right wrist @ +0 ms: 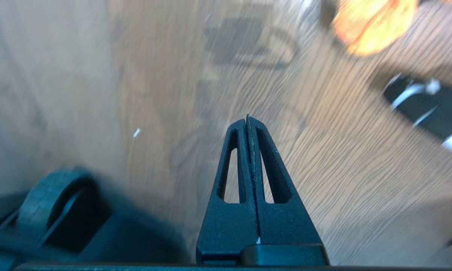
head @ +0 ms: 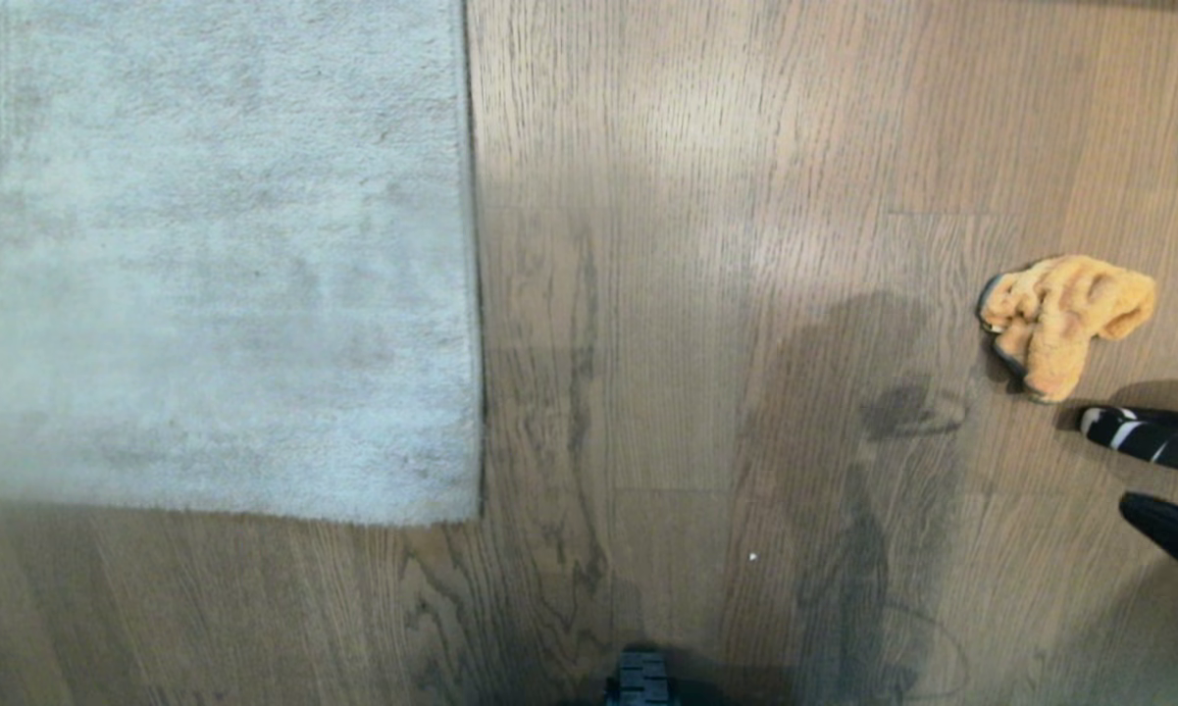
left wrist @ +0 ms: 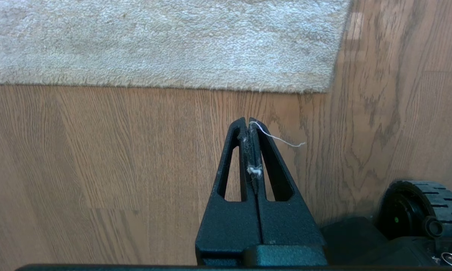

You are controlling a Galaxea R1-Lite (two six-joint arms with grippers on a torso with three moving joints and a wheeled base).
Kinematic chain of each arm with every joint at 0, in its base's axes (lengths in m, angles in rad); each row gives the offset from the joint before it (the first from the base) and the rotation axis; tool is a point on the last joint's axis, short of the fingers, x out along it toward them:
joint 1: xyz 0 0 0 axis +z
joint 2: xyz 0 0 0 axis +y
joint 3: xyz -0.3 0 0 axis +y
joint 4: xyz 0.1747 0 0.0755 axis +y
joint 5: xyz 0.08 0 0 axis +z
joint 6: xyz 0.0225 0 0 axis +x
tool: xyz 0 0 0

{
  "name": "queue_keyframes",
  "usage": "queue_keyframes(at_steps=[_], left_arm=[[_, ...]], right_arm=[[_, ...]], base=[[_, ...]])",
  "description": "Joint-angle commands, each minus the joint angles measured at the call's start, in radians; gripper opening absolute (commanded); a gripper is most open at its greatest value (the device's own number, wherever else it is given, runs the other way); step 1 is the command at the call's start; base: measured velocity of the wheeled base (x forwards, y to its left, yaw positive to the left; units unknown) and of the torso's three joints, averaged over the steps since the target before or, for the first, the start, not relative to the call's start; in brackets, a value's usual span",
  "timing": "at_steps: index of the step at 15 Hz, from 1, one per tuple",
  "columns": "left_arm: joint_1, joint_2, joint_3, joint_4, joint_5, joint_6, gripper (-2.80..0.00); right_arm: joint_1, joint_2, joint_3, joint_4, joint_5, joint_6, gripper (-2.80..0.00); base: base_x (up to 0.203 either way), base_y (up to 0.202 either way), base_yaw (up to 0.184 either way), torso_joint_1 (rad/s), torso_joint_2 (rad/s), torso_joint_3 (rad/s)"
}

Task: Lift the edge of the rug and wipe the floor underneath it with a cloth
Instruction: Pick up the rag

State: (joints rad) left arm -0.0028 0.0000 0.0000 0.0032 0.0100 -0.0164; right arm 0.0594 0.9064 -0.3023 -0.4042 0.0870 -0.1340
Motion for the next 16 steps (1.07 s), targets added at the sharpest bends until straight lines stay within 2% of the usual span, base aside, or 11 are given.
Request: queue_keyframes(at_steps=[1,2,5,7,12,16], left_arm=[[0.000,0.000,0.000,0.000,0.001,0.000,-2.80],[0.000,0.000,0.000,0.000,0.001,0.000,-2.80],[0.000,0.000,0.000,0.000,0.001,0.000,-2.80],[0.001,0.000,0.000,0.000,0.001,0.000,-2.80],[0.000,0.000,0.000,0.000,0.001,0.000,-2.80],[0.000,0.000,0.000,0.000,0.001,0.000,-2.80]], right_arm=[[-0.033,0.100,-0.043,-0.014,0.000,-0.001,-2.80],[-0.056,0.116,-0.064,-0.016,0.000,0.000,0.00],[-0.118,0.187,-0.107,-0.022,0.000,-0.005,0.00],[-0.129,0.226,-0.116,-0.042,0.000,-0.006,0.00],[-0.177,0.409,-0.146,-0.231,0.000,-0.006,0.00],[-0.233,0.556,-0.223,-0.373,0.000,-0.004,0.00]], base=[[0.000,0.000,0.000,0.000,0.00,0.000],[0.000,0.000,0.000,0.000,0.00,0.000],[0.000,0.000,0.000,0.000,0.00,0.000],[0.000,0.000,0.000,0.000,0.00,0.000],[0.000,0.000,0.000,0.000,0.00,0.000],[0.000,0.000,0.000,0.000,0.00,0.000]])
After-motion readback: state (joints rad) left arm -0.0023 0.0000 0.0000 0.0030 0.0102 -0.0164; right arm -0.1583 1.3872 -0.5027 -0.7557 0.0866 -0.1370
